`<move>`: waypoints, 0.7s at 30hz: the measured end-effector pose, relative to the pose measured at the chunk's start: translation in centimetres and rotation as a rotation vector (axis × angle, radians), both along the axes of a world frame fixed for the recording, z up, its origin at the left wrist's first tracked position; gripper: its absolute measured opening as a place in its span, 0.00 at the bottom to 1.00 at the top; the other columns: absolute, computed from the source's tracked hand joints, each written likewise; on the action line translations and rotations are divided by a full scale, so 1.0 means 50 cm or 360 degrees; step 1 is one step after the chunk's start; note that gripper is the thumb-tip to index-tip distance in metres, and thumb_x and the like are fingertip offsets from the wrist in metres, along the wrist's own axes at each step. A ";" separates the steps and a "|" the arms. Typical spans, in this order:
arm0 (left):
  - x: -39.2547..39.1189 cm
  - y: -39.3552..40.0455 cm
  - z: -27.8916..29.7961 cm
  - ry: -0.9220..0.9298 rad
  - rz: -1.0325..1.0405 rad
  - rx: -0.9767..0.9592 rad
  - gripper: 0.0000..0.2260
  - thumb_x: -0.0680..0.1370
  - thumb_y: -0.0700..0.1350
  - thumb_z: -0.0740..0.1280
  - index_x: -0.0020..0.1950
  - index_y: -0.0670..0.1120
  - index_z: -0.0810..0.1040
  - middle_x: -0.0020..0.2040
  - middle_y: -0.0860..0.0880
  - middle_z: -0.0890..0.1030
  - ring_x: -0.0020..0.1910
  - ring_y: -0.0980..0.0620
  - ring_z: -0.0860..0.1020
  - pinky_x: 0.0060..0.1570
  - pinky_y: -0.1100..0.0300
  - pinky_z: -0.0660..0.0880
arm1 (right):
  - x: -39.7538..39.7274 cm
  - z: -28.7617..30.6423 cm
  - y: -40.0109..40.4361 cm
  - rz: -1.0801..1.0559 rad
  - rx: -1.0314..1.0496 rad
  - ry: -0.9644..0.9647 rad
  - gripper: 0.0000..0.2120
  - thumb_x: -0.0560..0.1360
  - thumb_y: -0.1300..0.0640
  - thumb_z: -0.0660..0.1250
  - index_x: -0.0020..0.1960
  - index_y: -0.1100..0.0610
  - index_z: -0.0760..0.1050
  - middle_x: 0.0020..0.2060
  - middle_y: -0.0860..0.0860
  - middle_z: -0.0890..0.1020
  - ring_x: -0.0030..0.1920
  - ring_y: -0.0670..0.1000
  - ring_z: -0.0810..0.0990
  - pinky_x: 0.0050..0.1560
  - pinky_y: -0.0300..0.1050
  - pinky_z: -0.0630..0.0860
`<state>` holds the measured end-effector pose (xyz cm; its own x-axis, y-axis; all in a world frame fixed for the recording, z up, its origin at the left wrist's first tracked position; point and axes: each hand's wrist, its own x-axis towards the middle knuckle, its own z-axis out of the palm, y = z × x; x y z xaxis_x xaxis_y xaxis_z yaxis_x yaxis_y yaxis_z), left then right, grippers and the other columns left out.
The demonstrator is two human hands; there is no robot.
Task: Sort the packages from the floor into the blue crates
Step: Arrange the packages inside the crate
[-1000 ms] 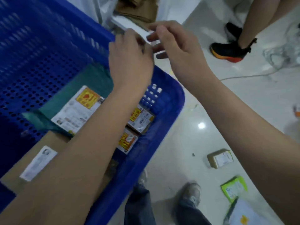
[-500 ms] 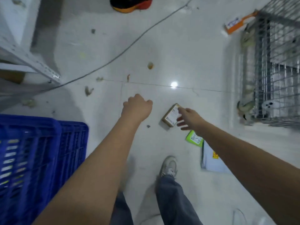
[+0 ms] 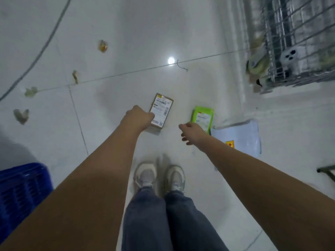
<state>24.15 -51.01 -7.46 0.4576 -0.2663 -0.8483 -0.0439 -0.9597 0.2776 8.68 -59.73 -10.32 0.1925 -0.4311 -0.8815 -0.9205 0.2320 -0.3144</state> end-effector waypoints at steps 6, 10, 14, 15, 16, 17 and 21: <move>0.004 -0.021 -0.223 0.0184 0.0015 0.0090 0.20 0.78 0.47 0.61 0.67 0.39 0.68 0.59 0.39 0.72 0.50 0.41 0.73 0.50 0.54 0.72 | 0.054 -0.225 0.009 -0.0141 0.0036 0.0048 0.28 0.77 0.54 0.61 0.71 0.65 0.57 0.63 0.62 0.71 0.51 0.54 0.70 0.52 0.47 0.69; 0.001 -0.016 -0.337 0.0126 0.0076 0.0004 0.26 0.80 0.48 0.57 0.75 0.40 0.57 0.75 0.41 0.62 0.71 0.42 0.64 0.66 0.53 0.64 | 0.069 -0.339 0.013 -0.0350 -0.0005 -0.0009 0.42 0.73 0.55 0.67 0.75 0.62 0.43 0.71 0.61 0.62 0.67 0.61 0.67 0.60 0.48 0.67; -0.003 -0.024 -0.408 0.0166 0.0225 -0.0163 0.22 0.80 0.49 0.57 0.72 0.42 0.64 0.70 0.43 0.69 0.63 0.45 0.72 0.57 0.56 0.69 | 0.068 -0.390 0.004 -0.0377 0.0171 -0.0153 0.34 0.73 0.57 0.68 0.74 0.59 0.56 0.67 0.56 0.70 0.63 0.56 0.72 0.58 0.48 0.72; -0.005 -0.028 -0.416 0.0169 0.0224 -0.0199 0.20 0.79 0.49 0.58 0.69 0.41 0.68 0.65 0.43 0.74 0.55 0.46 0.74 0.50 0.58 0.70 | 0.066 -0.395 0.002 -0.0334 0.0223 -0.0186 0.29 0.74 0.56 0.68 0.71 0.58 0.62 0.64 0.54 0.74 0.60 0.54 0.75 0.57 0.50 0.74; -0.008 -0.030 -0.422 0.0177 0.0246 -0.0223 0.18 0.79 0.49 0.59 0.65 0.41 0.70 0.60 0.43 0.77 0.49 0.48 0.75 0.43 0.59 0.70 | 0.063 -0.397 0.000 -0.0310 0.0263 -0.0220 0.25 0.74 0.55 0.68 0.68 0.57 0.66 0.60 0.52 0.76 0.57 0.53 0.76 0.56 0.51 0.75; -0.010 -0.030 -0.425 0.0195 0.0287 -0.0236 0.16 0.78 0.49 0.60 0.63 0.41 0.71 0.56 0.44 0.77 0.45 0.49 0.75 0.37 0.60 0.70 | 0.060 -0.397 -0.002 -0.0332 0.0298 -0.0252 0.23 0.74 0.54 0.68 0.67 0.57 0.67 0.59 0.51 0.77 0.56 0.52 0.77 0.57 0.51 0.75; -0.017 -0.020 -0.412 0.0223 0.0497 -0.0289 0.14 0.76 0.50 0.66 0.55 0.43 0.69 0.52 0.45 0.77 0.45 0.49 0.76 0.41 0.59 0.72 | 0.041 -0.376 -0.014 -0.0543 0.0424 -0.0317 0.27 0.71 0.54 0.72 0.65 0.57 0.64 0.56 0.52 0.79 0.56 0.52 0.78 0.58 0.49 0.74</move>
